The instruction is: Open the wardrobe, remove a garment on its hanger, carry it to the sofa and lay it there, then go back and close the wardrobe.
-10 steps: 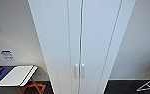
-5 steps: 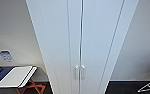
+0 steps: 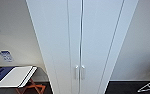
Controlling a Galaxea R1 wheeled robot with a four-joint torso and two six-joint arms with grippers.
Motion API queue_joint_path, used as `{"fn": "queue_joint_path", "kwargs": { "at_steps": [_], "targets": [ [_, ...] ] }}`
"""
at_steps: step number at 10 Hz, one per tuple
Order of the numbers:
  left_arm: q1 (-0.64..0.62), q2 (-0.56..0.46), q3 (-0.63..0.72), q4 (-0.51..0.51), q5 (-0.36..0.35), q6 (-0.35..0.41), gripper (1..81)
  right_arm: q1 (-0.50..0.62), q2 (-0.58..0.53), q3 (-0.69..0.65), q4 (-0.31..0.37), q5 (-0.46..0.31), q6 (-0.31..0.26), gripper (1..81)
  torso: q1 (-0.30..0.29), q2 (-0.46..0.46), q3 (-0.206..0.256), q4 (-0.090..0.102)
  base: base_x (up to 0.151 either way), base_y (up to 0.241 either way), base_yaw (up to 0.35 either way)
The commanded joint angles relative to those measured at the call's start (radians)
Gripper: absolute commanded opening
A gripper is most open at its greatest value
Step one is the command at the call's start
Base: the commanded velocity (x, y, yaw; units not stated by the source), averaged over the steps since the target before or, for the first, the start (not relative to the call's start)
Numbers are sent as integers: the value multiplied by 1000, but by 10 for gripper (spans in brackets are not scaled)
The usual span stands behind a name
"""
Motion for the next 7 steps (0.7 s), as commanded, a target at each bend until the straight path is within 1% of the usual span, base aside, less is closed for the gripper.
{"fn": "queue_joint_path", "kwargs": {
  "at_steps": [1, 3, 5, 6, 7],
  "targets": [
    [-92, -198, 229, 5, 55, -7, 811, 152, -206, 278, -2, -68, 1, 811, 0, 0, 0, 0, 0, 0, 0],
    [-151, -317, 387, 8, 56, -7, 811, 235, -302, 407, -4, -68, 3, 811, 0, 0, 0, 0, 0, 0, 0],
    [-230, -432, 526, 20, 56, 2, 811, 306, -378, 546, -21, -65, 0, 811, 0, 0, 0, 0, 0, 0, 0],
    [-274, -490, 594, 39, 56, 3, 811, 353, -421, 617, -27, -62, 0, 811, 0, 0, 0, 0, 0, 0, 0],
    [-317, -544, 660, 86, 56, 3, 811, 418, -472, 712, -34, -60, 0, 811, 0, 0, 0, 0, 0, 0, 0]
  ]
}}
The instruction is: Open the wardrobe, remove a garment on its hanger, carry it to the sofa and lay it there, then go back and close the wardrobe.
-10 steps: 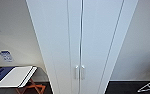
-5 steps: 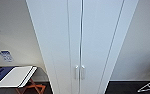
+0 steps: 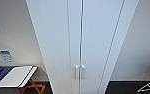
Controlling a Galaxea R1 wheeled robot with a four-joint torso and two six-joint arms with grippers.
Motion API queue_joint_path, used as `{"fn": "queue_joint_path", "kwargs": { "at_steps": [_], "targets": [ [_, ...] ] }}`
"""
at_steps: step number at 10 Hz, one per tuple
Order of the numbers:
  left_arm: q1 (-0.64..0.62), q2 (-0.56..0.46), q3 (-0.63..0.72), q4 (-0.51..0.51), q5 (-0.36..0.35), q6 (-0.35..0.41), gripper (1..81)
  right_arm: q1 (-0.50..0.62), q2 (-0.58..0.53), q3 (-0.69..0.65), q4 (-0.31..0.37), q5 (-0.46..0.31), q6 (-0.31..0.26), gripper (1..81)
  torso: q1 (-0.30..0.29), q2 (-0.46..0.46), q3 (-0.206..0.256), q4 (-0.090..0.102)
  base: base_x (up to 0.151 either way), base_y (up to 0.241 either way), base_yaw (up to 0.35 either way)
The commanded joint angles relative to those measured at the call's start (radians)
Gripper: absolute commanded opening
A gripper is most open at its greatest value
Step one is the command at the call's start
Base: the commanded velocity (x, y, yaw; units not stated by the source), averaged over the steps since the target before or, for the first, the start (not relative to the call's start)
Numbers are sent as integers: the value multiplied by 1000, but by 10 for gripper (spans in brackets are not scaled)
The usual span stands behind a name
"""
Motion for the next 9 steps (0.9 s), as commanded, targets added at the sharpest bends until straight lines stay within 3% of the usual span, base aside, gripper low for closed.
{"fn": "queue_joint_path", "kwargs": {
  "at_steps": [1, 3, 5, 7, 9],
  "targets": [
    [-202, -220, 245, 137, 41, 5, 811, 284, -204, 320, -39, -42, 0, 811, 0, 0, 0, 0, 0, 0, 0],
    [-279, -280, 311, 188, 42, 3, 811, 412, -246, 397, -52, -70, 1, 811, 0, 0, 0, 0, 0, 0, 0],
    [-379, -313, 331, 173, 56, -5, 811, 511, -270, 421, -55, -102, 7, 811, 0, 0, 0, 0, 0, 0, 0],
    [-514, -318, 363, 153, 148, -9, 811, 622, -261, 429, -50, -142, 14, 811, 1, 1, -1, 0, 0, 0, 0],
    [-653, -289, 385, 113, 249, -9, 811, 702, -211, 396, -47, -150, 55, 811, 1, 2, -1, 0, 0, 0, 0]
  ]
}}
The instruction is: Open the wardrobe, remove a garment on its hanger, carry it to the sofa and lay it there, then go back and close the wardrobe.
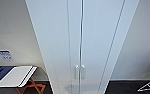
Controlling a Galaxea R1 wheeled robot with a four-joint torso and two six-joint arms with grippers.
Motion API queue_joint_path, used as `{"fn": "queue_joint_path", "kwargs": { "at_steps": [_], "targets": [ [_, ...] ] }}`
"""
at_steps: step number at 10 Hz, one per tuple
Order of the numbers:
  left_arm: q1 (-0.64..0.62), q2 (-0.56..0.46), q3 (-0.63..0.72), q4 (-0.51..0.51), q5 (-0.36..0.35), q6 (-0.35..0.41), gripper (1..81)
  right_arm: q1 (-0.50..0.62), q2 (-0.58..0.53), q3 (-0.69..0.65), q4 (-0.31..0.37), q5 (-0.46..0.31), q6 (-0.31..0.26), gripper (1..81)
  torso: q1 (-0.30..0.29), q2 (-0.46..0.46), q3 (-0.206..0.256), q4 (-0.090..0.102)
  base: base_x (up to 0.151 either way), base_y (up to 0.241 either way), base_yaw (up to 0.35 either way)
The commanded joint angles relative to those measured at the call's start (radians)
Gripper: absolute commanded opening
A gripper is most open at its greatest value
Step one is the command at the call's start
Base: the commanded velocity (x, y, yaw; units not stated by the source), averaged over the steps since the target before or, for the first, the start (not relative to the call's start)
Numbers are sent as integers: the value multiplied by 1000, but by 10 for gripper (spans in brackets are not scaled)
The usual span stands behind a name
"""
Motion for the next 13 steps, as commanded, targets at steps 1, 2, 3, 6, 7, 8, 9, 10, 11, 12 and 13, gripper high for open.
{"fn": "queue_joint_path", "kwargs": {
  "at_steps": [1, 2, 3, 6, 7, 8, 9, 10, 11, 12, 13],
  "targets": [
    [-286, -19, 70, -54, 195, -8, 811, 228, 20, 2, -11, -68, 62, 811, 0, 0, 0, 0, 0, 0, 0],
    [-344, 1, 65, -71, 235, -8, 811, 273, 49, -16, -12, -100, 78, 811, 0, 0, 0, 0, 0, 0, 0],
    [-390, 18, 63, -84, 263, -8, 811, 311, 77, -41, -12, -142, 92, 811, 1, 1, -1, 0, 0, 0, 0],
    [-496, 78, 34, -96, 320, -23, 811, 392, 154, -98, -14, -165, 138, 811, 2, 2, -2, 0, 0, 0, 0],
    [-523, 99, 22, -99, 320, -26, 811, 414, 184, -125, -14, -165, 154, 811, 2, 2, -2, 0, 0, 0, 0],
    [-548, 124, 2, -98, 321, -43, 811, 434, 215, -156, -14, -165, 171, 811, 2, 2, -2, 0, 0, 0, 0],
    [-569, 147, -19, -99, 323, -52, 811, 454, 246, -182, -14, -165, 179, 811, 2, 2, -2, 0, 0, 0, 0],
    [-585, 167, -41, -101, 340, -52, 811, 472, 278, -211, -14, -168, 188, 811, 3, 3, -2, 0, 0, 0, 0],
    [-597, 193, -70, -104, 351, -58, 811, 485, 315, -254, -11, -170, 190, 811, 3, 3, -3, 0, 0, 0, 0],
    [-602, 217, -99, -105, 351, -58, 811, 491, 350, -300, -11, -171, 190, 811, 3, 3, -3, 0, 0, 0, 0],
    [-608, 243, -128, -105, 352, -58, 811, 497, 382, -341, -9, -174, 190, 811, 3, 3, -3, 0, 0, 0, 0]
  ]
}}
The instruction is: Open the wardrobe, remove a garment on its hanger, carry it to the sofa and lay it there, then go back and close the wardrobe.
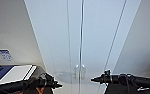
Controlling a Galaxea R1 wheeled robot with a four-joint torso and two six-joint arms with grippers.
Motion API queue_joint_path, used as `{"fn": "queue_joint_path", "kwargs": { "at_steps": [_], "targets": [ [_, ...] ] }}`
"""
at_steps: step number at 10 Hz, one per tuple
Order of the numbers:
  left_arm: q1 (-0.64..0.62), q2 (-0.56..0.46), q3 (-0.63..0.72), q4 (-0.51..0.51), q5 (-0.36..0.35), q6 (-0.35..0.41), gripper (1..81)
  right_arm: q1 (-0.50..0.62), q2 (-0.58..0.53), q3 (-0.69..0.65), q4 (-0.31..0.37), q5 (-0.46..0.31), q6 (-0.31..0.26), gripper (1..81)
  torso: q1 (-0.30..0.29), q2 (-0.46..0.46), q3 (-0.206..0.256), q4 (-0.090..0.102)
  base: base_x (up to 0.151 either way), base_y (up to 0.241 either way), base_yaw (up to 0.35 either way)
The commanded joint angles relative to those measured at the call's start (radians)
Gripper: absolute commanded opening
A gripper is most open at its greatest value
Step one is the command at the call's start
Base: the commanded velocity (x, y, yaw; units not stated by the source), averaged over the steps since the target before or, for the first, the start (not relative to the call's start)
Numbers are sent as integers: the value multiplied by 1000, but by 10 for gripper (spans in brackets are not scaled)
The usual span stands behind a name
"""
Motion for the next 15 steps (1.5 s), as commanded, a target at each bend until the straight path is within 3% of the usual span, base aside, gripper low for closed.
{"fn": "queue_joint_path", "kwargs": {
  "at_steps": [1, 5, 8, 15],
  "targets": [
    [-161, 44, -51, -20, 22, -8, 811, 172, 69, -91, 1, -16, 10, 811, 0, 0, 0, 0, 0, 0, 0],
    [-187, 137, -116, -40, 11, -8, 811, 204, 157, -176, 1, -18, 41, 811, 1, 1, -1, 0, 0, 0, 0],
    [-187, 151, -117, -37, -61, -57, 811, 209, 197, -209, -5, 4, 83, 811, 2, 2, -2, 0, 0, 0, 0],
    [-175, 220, -194, -29, -53, -62, 811, 250, 315, -392, -2, -12, 98, 811, 2, 2, -2, 0, 0, 0, 0]
  ]
}}
